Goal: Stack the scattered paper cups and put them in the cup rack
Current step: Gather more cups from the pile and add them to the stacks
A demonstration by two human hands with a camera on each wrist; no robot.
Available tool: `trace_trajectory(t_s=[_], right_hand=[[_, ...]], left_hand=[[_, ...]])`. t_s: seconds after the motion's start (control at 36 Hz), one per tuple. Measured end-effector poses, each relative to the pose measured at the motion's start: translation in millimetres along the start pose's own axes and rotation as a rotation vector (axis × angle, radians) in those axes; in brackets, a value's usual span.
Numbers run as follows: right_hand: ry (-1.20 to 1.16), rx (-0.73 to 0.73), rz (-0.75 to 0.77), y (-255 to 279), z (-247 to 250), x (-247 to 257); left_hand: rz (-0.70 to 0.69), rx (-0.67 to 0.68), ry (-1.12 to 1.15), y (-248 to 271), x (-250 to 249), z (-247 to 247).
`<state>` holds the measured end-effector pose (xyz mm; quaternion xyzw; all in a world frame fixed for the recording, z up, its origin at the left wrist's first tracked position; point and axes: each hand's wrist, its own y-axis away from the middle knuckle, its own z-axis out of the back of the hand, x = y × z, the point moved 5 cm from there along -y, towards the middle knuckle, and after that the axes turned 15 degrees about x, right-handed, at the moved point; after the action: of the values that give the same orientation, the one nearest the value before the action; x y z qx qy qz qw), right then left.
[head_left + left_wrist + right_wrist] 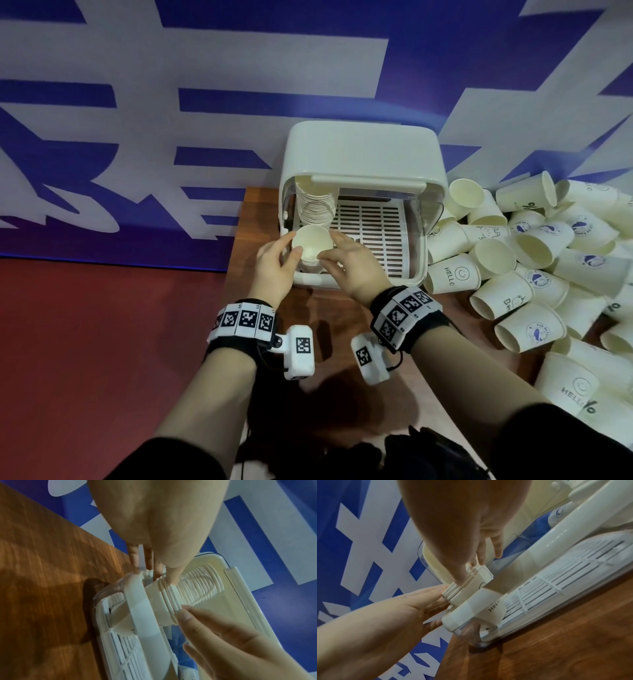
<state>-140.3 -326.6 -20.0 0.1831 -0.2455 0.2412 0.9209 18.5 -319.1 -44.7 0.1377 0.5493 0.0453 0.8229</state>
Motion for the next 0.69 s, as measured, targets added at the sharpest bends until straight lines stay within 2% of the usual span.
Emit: trace_trajectory(t_s=[0.06,0.14,0.31,0.44,0.58,0.69], right_hand=[[-0.009,-0.008,-0.010,1,2,1],[0.008,0.065,-0.083,1,2,0],[-0.126,0.060,-0.123,20,21,2],[-0.330,-0.066,-0.091,61,33,3],[-0.493,-0.208,-0.142,109,35,-8],[-0.561,-0.238,-0.244,144,37,-23]], left_hand=[[0.008,0.015,-0.008,-2,1,0],[0.020,0.025,-0.012,-2,-1,0],[0.043,-0.083,0.015,4,-11,8],[-0.012,-0.163,-0.037,14,-31,8],[-0.116,-0.153,-0.079,30,-60,-14],[-0.175,-0.101,-0.090,39,-76,-40]])
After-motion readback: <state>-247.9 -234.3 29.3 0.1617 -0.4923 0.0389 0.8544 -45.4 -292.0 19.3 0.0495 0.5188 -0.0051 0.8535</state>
